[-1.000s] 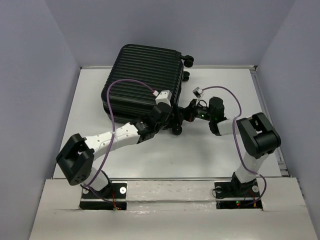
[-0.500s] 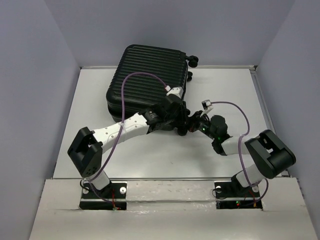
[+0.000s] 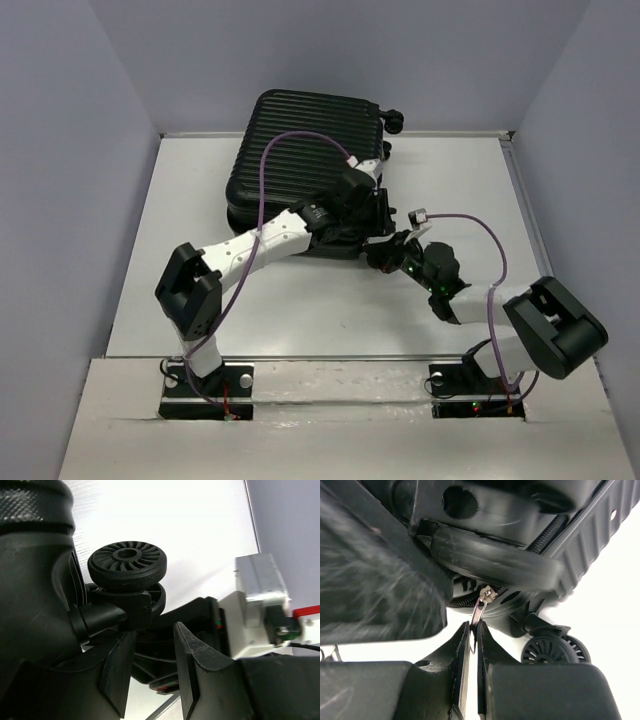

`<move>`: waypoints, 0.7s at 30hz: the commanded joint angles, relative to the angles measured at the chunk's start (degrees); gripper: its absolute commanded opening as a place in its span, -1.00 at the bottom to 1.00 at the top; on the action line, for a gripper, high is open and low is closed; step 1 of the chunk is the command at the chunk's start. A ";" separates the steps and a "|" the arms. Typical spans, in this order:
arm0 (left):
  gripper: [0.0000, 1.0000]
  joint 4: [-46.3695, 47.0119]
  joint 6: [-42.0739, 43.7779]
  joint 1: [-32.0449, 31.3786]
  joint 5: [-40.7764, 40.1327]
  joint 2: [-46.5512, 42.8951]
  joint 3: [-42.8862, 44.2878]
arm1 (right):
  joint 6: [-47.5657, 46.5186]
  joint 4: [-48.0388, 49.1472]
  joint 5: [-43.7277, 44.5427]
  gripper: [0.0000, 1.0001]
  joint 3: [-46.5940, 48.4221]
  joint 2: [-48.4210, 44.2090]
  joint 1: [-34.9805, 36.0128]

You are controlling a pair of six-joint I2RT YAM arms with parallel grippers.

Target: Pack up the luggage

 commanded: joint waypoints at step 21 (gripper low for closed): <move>0.98 -1.76 12.23 24.58 -4.13 -27.53 -2.31 | 9.10 22.05 20.32 -0.86 1.28 20.95 20.48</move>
